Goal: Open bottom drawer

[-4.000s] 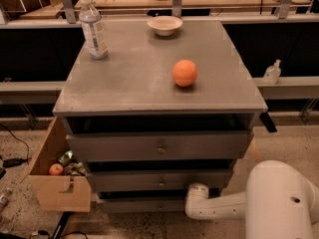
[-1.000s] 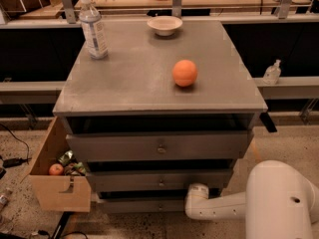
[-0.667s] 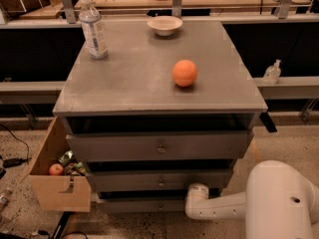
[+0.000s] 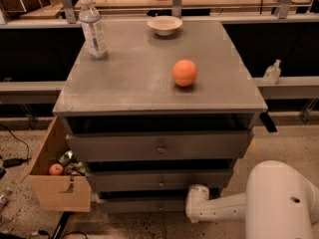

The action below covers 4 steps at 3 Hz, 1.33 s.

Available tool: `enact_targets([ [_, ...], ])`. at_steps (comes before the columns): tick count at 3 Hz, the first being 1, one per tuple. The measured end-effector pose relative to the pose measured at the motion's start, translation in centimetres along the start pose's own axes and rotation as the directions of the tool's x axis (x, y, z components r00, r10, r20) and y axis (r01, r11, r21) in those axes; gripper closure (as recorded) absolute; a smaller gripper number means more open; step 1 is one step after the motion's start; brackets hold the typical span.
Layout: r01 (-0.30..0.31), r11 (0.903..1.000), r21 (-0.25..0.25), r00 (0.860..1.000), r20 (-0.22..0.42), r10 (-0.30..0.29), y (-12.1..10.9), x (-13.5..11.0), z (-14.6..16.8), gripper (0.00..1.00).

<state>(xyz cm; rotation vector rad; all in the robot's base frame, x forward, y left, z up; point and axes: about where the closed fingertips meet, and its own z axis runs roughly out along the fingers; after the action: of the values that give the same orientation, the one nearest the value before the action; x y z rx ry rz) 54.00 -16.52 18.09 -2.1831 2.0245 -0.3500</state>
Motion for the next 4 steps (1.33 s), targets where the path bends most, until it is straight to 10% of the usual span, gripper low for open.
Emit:
enact_targets([
  [2,0.000,1.0000,-0.001,1.000,0.000,0.000,0.08,-0.01,0.05,0.00],
  [4,0.000,1.0000,-0.005,1.000,0.000,0.000,0.30,-0.02,0.20,0.38],
])
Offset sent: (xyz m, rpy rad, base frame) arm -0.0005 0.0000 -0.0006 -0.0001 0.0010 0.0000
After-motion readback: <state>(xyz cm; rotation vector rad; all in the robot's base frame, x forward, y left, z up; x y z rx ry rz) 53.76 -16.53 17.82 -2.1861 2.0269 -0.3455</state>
